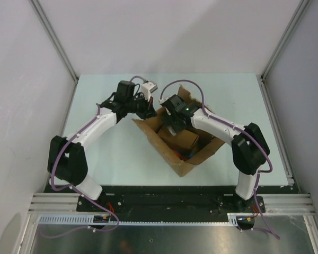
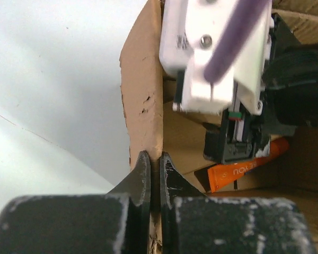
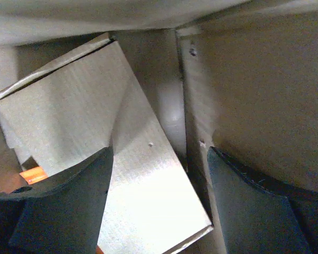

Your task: Unpack the express box

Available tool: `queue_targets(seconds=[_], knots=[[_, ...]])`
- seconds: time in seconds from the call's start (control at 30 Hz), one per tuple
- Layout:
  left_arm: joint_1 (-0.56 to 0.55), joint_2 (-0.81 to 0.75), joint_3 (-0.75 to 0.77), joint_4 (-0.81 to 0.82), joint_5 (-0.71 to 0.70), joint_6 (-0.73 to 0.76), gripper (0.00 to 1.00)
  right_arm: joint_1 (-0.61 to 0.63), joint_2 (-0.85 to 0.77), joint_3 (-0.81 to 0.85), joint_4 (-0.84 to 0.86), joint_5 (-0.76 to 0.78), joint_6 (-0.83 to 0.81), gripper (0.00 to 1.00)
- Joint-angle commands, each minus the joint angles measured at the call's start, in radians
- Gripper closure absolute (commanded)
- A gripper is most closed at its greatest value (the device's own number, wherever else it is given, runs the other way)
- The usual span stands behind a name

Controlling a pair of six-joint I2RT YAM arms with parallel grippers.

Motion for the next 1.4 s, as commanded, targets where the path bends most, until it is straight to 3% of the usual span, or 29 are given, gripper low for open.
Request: queue_targets(seconds=[0.0, 0.33, 0.6, 0.83, 1.0, 1.37], knots=[[-0.005, -0.011, 0.008, -0.002, 0.002, 0.077, 1.0, -0.053, -0.013, -0.035, 0.038, 0.057, -0.036, 0.23], [-0.005, -0.003, 0.025, -0.002, -0.101, 0.089, 1.0, -0.12, 0.008, -0.044, -0.054, -0.22, 0.016, 0.24], [-0.007, -0.009, 0.04, 0.004, -0.291, 0.008, 1.0, -0.132, 0.021, -0.033, -0.159, -0.429, 0.088, 0.26], [-0.018, -0.025, 0.04, 0.018, -0.334, -0.017, 1.0, -0.195, -0.053, -0.009, -0.125, -0.564, 0.137, 0.3], [-0.028, -0.026, 0.034, 0.024, -0.367, -0.031, 1.0, -0.26, -0.09, -0.007, -0.079, -0.763, 0.18, 0.41], [-0.038, -0.025, 0.02, 0.037, -0.411, -0.058, 1.0, -0.289, -0.125, -0.013, -0.1, -0.853, 0.163, 0.61]])
